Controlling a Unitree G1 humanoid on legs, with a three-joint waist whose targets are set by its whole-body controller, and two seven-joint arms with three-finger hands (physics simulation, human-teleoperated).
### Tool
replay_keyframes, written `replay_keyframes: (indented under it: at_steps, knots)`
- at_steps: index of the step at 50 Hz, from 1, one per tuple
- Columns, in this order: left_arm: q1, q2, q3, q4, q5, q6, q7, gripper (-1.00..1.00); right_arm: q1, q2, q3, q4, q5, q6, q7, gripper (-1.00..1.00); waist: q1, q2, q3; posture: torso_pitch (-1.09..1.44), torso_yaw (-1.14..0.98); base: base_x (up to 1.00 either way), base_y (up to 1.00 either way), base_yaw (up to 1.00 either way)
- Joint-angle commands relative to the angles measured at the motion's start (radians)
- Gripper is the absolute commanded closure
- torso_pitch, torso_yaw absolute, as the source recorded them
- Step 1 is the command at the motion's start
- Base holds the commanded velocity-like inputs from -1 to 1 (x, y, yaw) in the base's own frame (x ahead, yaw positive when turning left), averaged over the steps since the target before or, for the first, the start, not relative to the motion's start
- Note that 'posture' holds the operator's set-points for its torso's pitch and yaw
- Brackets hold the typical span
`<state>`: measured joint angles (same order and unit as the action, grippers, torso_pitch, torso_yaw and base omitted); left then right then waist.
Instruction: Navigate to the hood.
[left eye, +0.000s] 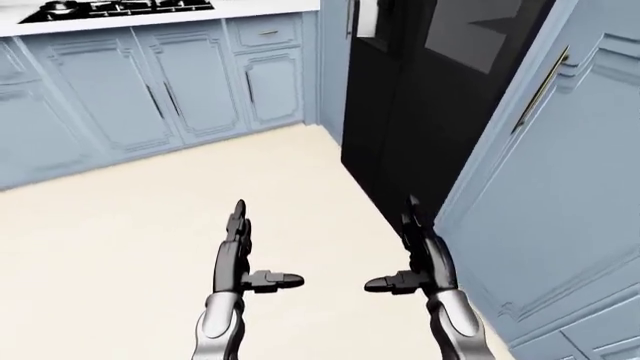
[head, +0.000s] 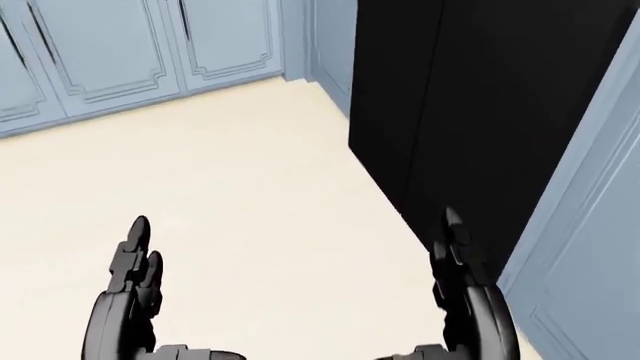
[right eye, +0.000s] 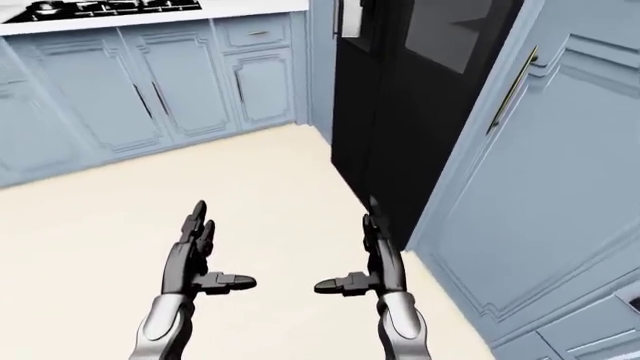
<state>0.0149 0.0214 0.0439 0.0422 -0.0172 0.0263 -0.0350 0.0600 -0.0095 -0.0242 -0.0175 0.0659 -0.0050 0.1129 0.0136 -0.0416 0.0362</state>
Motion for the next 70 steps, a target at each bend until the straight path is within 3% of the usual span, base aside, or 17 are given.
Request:
replay_keyframes:
  at_steps: [1,2,3,8,17,27,31,32,34,37,42,45,55,60,61,63,70]
  knots:
    - [-0.017,-0.002,-0.005,-0.037,-0.002,-0.028,-0.003,-1.0,-0.016,-0.007,-0.009,-0.033,0.005,-0.026,0.0,-1.0,-0.003,-0.014,-0.015,0.0,0.0,0.0,0.0,0.3]
    - [-0.017,-0.002,-0.005,-0.037,-0.002,-0.028,-0.003,-1.0,-0.02,-0.007,-0.012,-0.026,0.007,-0.028,0.0,-1.0,-0.007,-0.05,-0.027,0.0,0.0,0.0,0.0,0.3]
    - [-0.017,-0.002,-0.005,-0.037,-0.002,-0.028,-0.003,-1.0,-0.018,-0.007,-0.012,-0.032,0.007,-0.024,-0.001,-1.0,-0.016,-0.013,-0.02,0.0,0.0,0.0,0.0,0.3]
    - [-0.017,-0.002,-0.005,-0.037,-0.002,-0.028,-0.003,-1.0,-0.016,-0.007,-0.01,-0.038,0.005,-0.021,-0.001,-1.0,-0.008,-0.002,-0.019,0.0,0.0,0.0,0.0,0.3]
    - [-0.017,-0.002,-0.005,-0.037,-0.002,-0.028,-0.003,-1.0,-0.019,-0.006,-0.009,-0.03,0.005,-0.026,0.0,-1.0,-0.015,0.131,-0.035,0.0,0.0,0.0,0.0,0.31]
    - [-0.017,-0.002,-0.005,-0.037,-0.002,-0.028,-0.003,-1.0,-0.025,-0.009,-0.018,-0.031,0.012,-0.016,-0.004,-1.0,-0.002,0.037,-0.014,0.0,0.0,0.0,0.0,0.31]
    - [-0.017,-0.002,-0.005,-0.037,-0.002,-0.028,-0.003,-1.0,-0.03,-0.009,-0.02,-0.014,0.012,-0.028,-0.002,-1.0,-0.008,-0.062,-0.032,0.0,0.0,0.0,0.0,0.3]
    - [-0.017,-0.002,-0.005,-0.037,-0.002,-0.028,-0.003,-1.0,-0.026,-0.009,-0.019,-0.026,0.013,-0.02,-0.003,-1.0,-0.019,-0.005,-0.018,0.0,0.0,0.0,0.0,0.3]
    - [-0.017,-0.002,-0.005,-0.037,-0.002,-0.028,-0.003,-1.0,-0.022,-0.009,-0.017,-0.037,0.012,-0.013,-0.005,-1.0,-0.012,-0.023,-0.018,0.0,0.0,0.0,0.0,0.3]
    - [-0.017,-0.002,-0.005,-0.037,-0.002,-0.028,-0.003,-1.0,-0.022,-0.009,-0.017,-0.037,0.012,-0.012,-0.004,-1.0,-0.008,-0.003,-0.021,0.0,0.0,0.0,0.0,0.3]
    - [-0.017,-0.002,-0.005,-0.037,-0.002,-0.028,-0.003,-1.0,-0.025,-0.009,-0.017,-0.026,0.01,-0.02,-0.004,-1.0,-0.013,0.057,-0.011,0.0,0.0,0.0,0.0,0.3]
    - [-0.017,-0.002,-0.005,-0.037,-0.002,-0.028,-0.003,-1.0,-0.026,-0.008,-0.016,-0.013,0.009,-0.032,-0.002,-1.0,-0.014,0.131,-0.026,0.0,0.0,0.0,0.0,0.3]
    - [-0.017,-0.002,-0.005,-0.037,-0.002,-0.028,-0.003,-1.0,-0.02,-0.008,-0.015,-0.031,0.01,-0.02,-0.002,-1.0,-0.001,0.047,-0.014,0.0,0.0,0.0,0.0,0.3]
    - [-0.017,-0.002,-0.005,-0.037,-0.002,-0.028,-0.003,-1.0,-0.022,-0.009,-0.016,-0.027,0.01,-0.022,-0.001,-1.0,-0.009,-0.05,-0.021,0.0,0.0,0.0,0.0,0.31]
    - [-0.017,-0.002,-0.005,-0.037,-0.002,-0.028,-0.003,-1.0,-0.019,-0.01,-0.016,-0.038,0.01,-0.014,-0.001,-1.0,-0.017,-0.004,-0.014,0.0,0.0,0.0,0.0,0.31]
    - [-0.017,-0.002,-0.005,-0.037,-0.002,-0.028,-0.003,-1.0,-0.022,-0.009,-0.017,-0.024,0.009,-0.025,0.001,-1.0,-0.01,-0.021,-0.017,0.0,0.0,0.0,0.0,0.3]
    - [-0.017,-0.002,-0.005,-0.037,-0.002,-0.028,-0.003,-1.0,-0.027,-0.009,-0.018,-0.021,0.01,-0.021,-0.002,-1.0,-0.011,0.045,-0.013,0.0,0.0,0.0,0.0,0.31]
